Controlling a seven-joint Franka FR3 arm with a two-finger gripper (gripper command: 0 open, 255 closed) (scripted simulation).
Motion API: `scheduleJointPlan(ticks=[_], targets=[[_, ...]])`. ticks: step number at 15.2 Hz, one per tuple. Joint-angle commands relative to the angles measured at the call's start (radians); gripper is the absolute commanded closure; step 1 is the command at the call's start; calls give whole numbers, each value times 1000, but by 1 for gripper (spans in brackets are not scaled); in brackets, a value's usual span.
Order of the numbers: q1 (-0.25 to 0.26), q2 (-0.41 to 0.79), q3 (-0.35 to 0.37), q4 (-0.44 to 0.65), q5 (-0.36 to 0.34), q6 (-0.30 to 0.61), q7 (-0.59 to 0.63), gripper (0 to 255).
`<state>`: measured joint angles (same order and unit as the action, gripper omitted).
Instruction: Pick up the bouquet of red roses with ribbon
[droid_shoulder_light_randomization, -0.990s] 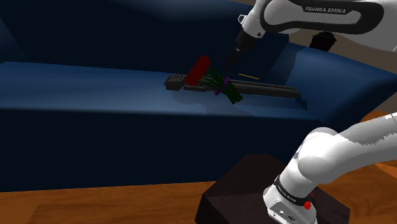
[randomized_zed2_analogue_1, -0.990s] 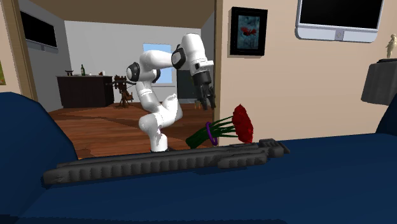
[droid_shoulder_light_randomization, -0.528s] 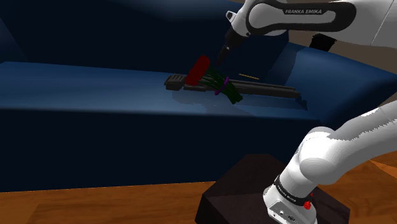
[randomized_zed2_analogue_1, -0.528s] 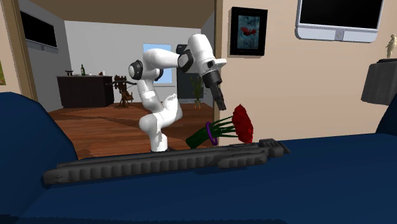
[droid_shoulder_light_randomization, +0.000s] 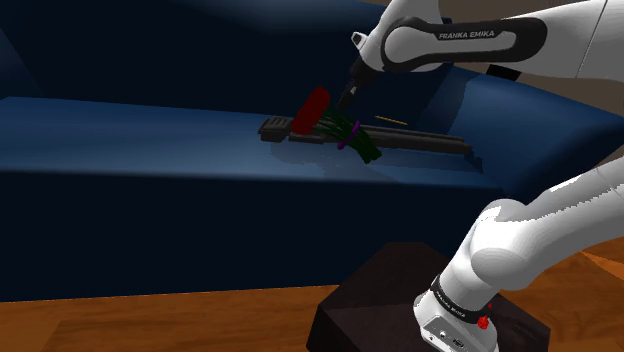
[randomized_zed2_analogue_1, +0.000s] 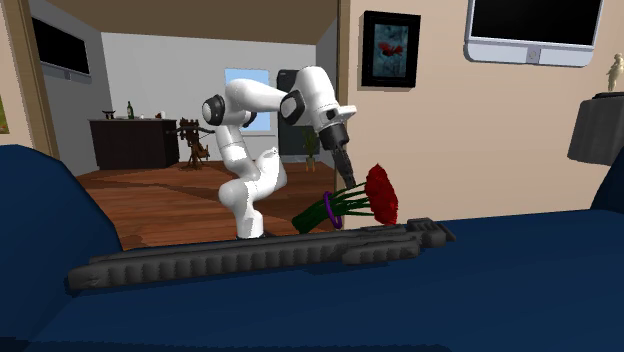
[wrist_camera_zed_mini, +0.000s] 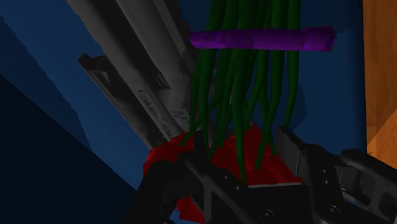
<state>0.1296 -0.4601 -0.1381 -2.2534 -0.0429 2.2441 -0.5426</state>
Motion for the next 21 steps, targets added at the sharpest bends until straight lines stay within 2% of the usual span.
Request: scheduleJointPlan(ticks=[1, 9, 21], targets=[[0, 0, 0, -2, 0, 3, 0, 255], [0, 1, 0, -1, 0, 2, 1, 255], [4, 13, 5, 171, 5, -158, 1, 255]])
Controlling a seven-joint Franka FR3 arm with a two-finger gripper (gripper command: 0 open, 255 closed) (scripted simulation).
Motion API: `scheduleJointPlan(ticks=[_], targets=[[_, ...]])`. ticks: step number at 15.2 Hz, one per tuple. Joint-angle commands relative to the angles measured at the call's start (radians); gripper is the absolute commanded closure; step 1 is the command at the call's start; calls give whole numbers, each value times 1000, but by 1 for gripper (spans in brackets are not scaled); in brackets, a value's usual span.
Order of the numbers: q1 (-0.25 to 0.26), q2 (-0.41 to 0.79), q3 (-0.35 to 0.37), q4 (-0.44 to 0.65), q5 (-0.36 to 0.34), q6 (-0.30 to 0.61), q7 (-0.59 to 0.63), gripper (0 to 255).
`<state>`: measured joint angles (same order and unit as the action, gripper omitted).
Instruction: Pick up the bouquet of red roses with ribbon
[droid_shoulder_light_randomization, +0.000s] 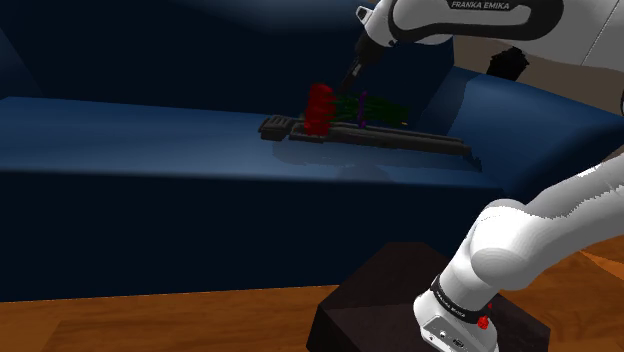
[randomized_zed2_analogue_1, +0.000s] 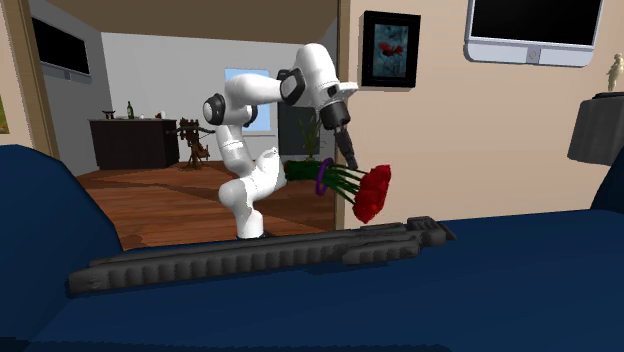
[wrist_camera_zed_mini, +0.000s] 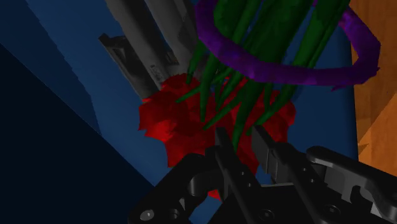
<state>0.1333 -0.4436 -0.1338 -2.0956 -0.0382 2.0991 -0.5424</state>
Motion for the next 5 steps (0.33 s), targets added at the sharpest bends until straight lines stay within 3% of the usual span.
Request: scheduleJointPlan(ticks=[1, 5], targets=[[0, -1, 1, 29, 0, -26, 1, 255], [1, 5, 2, 63, 1, -54, 1, 255]])
